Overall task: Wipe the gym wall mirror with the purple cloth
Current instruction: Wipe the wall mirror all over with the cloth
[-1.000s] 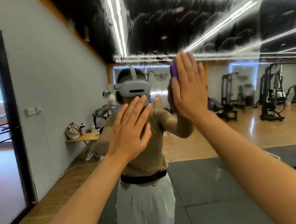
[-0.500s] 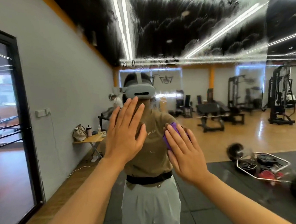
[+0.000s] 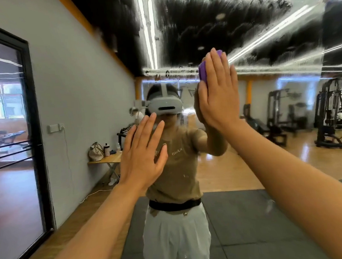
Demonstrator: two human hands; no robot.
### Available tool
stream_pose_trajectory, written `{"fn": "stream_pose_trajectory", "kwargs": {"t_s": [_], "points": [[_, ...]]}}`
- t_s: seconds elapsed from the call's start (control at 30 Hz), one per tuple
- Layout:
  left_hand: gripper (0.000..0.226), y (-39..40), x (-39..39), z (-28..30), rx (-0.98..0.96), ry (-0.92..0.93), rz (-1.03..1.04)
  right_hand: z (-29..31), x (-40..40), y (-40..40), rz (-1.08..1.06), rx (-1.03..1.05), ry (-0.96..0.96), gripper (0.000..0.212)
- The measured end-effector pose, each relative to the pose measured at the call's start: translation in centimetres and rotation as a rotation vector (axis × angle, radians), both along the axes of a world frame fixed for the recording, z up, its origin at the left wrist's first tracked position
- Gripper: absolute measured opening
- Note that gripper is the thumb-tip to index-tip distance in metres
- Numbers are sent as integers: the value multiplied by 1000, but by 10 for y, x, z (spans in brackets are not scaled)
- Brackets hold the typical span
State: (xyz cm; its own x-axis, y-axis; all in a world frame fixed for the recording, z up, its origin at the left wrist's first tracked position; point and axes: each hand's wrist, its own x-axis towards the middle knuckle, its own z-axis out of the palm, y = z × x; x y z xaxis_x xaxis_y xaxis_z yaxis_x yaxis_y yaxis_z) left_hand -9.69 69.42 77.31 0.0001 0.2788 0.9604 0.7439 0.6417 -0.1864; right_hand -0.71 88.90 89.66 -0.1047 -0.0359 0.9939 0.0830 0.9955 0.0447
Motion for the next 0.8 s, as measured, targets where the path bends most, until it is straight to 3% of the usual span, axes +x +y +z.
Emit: {"fn": "stream_pose_trajectory", "kwargs": {"t_s": [0.1,0.23,0.33,0.5,0.8], "points": [[62,-6,-3,0,2,-7,1,-52,-3,-13,26,11,-12,58],[63,-14,-7,-4,7,-21,7,-156,0,-19,-14,206,-174,59],[63,-18,-9,-5,1,-6,12,-190,3,-16,-38,294,-232,59],[62,-19,-12,-6,4,5,-1,-155,1,-17,-63,335,-241,58],[64,-23,-14,-10,76,-39,-33,1,-28,-57,-7,35,-50,61]]}}
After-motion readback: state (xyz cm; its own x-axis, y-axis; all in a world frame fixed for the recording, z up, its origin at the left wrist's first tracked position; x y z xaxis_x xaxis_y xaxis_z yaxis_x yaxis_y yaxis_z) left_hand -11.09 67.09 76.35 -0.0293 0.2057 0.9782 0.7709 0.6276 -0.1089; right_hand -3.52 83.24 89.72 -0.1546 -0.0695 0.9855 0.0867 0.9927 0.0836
